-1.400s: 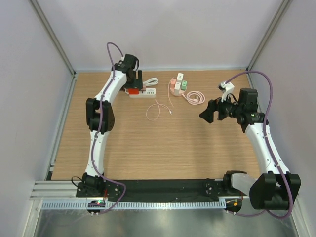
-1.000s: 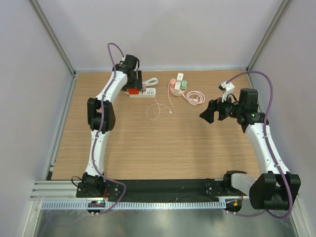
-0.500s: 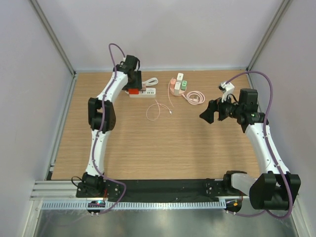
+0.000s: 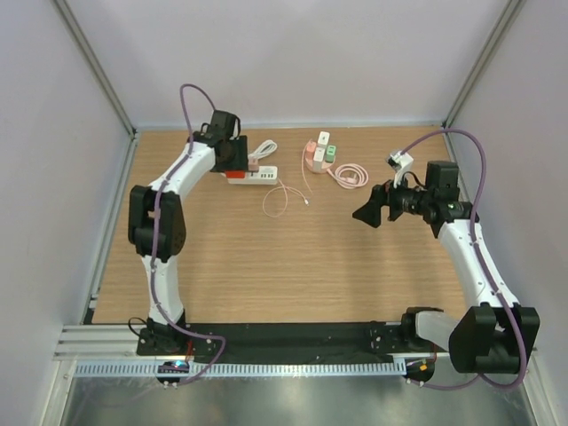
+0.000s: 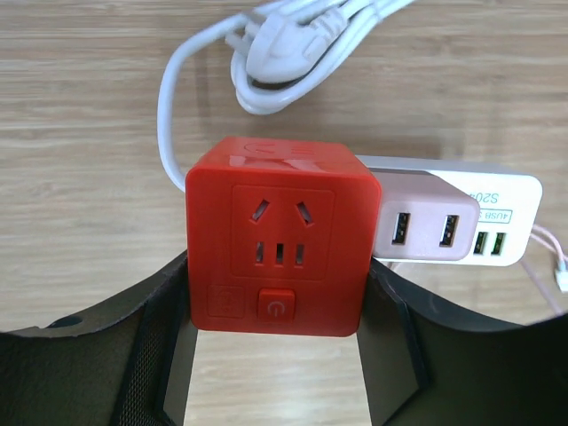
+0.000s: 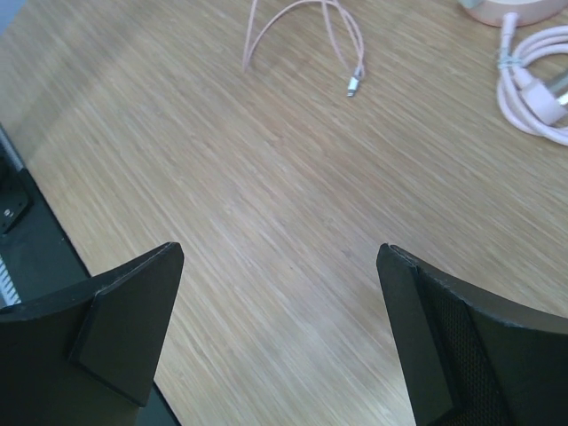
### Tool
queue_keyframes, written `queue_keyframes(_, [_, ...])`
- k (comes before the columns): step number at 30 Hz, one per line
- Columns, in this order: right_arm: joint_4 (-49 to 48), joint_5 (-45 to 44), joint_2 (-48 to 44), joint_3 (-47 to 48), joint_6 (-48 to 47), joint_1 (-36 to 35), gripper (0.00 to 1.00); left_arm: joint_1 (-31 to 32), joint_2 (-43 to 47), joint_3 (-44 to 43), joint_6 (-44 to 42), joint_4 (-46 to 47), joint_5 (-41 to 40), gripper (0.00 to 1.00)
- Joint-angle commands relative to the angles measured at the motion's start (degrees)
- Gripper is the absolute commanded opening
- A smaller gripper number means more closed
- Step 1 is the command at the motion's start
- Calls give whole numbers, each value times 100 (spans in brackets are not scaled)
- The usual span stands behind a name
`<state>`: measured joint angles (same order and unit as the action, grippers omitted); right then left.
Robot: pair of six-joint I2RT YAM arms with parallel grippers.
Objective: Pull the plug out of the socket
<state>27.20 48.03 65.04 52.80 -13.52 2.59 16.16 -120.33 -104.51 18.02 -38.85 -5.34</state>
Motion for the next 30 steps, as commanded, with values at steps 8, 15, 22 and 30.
queue_keyframes(8, [172, 1382, 798, 651, -81, -865, 100, -34, 2626, 2293, -379, 1616, 288, 0])
queue_keyframes(15, [49, 1447, 2038, 1909, 972, -1980, 100, -26, 3937, 3709, -255, 2232, 885, 0])
queue_keyframes(22, [-645, 385, 3040, 2472, 2238, -2957, 100, -34, 4931, 4490, -413, 2426, 1877, 0])
queue_keyframes(30, [-769, -224, 3639, 2973, 3267, -3440, 100, -26, 5845, 5309, -642, 2874, 2213, 0])
